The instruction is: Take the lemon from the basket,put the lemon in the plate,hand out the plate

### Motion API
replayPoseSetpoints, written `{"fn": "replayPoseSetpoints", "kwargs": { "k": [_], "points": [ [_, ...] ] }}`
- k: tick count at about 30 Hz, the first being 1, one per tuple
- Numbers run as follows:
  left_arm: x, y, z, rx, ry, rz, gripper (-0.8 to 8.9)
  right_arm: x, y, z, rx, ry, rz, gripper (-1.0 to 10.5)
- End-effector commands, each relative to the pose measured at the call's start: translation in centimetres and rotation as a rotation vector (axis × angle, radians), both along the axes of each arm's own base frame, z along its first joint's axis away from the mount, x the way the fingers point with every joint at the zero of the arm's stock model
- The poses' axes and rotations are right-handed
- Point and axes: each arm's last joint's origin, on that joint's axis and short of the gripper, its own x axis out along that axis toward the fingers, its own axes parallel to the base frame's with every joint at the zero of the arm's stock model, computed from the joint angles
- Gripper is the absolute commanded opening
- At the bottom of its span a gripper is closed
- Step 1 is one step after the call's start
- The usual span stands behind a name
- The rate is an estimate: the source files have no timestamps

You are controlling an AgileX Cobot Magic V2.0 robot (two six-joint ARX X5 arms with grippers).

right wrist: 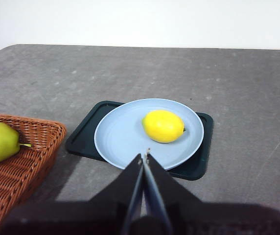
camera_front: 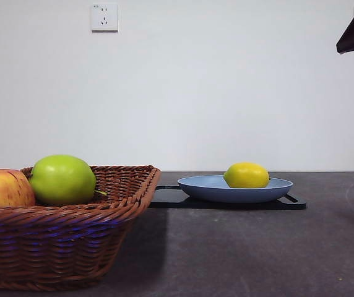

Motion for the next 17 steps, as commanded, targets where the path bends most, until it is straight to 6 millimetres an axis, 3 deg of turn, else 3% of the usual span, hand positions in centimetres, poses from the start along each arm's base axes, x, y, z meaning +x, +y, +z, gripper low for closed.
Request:
{"fn": "replayPoseSetpoints", "kwargs": {
  "k": [1,17],
  "points": [
    [0.05,0.06,-0.31,-0.003,0.001,0.006,0.08,0.01,0.10,0.51,0.019,-0.014,0.001,0.0],
    [0.06,0.06,-0.25,-0.003,-0.005,0.006,0.08,0.01,0.10,0.51,0.019,-0.014,0.001,0.0]
  ]
}}
